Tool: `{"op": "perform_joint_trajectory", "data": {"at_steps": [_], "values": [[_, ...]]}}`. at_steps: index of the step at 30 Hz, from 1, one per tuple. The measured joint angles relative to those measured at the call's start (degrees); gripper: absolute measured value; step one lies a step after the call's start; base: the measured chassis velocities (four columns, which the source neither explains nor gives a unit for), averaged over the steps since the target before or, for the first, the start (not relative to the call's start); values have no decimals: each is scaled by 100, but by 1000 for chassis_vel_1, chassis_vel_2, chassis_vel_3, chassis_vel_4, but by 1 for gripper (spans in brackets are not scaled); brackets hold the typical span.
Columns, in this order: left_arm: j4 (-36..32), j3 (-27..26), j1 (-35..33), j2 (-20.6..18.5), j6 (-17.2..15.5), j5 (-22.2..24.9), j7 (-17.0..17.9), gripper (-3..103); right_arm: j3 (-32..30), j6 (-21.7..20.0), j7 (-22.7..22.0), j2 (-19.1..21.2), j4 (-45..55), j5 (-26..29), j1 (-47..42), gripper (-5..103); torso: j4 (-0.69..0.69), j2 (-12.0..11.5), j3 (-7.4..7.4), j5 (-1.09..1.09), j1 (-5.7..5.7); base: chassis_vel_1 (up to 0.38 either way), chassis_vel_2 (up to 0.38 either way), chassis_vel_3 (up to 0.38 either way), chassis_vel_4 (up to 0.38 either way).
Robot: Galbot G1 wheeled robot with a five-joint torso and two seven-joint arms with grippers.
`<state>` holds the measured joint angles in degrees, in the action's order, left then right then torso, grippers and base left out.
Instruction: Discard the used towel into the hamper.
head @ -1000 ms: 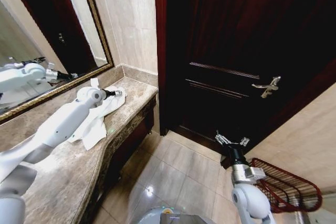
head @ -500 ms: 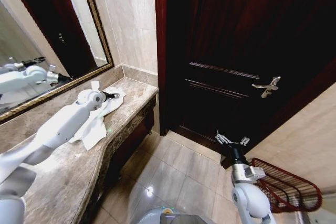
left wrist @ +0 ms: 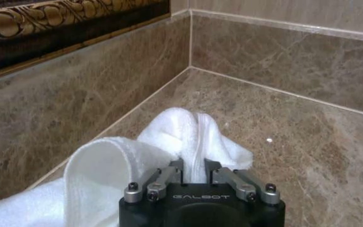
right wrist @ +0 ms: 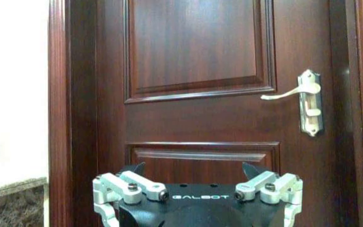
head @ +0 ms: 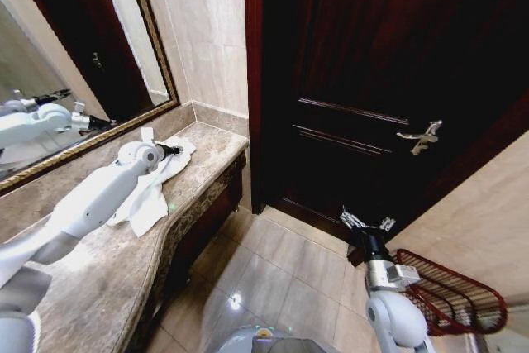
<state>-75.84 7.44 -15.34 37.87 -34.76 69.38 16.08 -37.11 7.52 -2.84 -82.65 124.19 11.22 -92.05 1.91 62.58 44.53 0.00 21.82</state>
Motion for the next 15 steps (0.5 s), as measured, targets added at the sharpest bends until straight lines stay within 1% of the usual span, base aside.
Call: {"op": "perform_joint_trajectory", "data": {"at_steps": [1, 3, 5, 6, 9, 15], "values": [[-12, -13, -9, -6, 5, 3, -4, 19, 1, 0, 0, 0, 11, -4, -2, 100, 0, 0, 0, 0, 0, 0, 0, 0, 0], [-21, -28, -17, -20, 15, 6, -17, 19, 2, -1, 0, 1, 20, -11, -3, 100, 0, 0, 0, 0, 0, 0, 0, 0, 0], [-34, -59, -37, -41, 35, 12, -29, 12, 12, -3, 0, 1, 28, -25, -6, 100, 0, 0, 0, 0, 0, 0, 0, 0, 0], [-34, -59, -37, -41, 35, 12, -29, 12, 12, -3, 0, 1, 28, -25, -6, 100, 0, 0, 0, 0, 0, 0, 0, 0, 0], [-98, -120, -101, -89, 87, 22, -37, 2, 34, -4, 0, 0, 50, -47, -24, 100, 0, 0, 0, -1, 0, 0, 0, 0, 0], [-328, -318, -224, -176, 134, 122, -20, 1, 41, -5, 0, -5, 82, -57, -37, 100, 0, 0, 0, -1, 0, 0, 0, 0, 0]]}}
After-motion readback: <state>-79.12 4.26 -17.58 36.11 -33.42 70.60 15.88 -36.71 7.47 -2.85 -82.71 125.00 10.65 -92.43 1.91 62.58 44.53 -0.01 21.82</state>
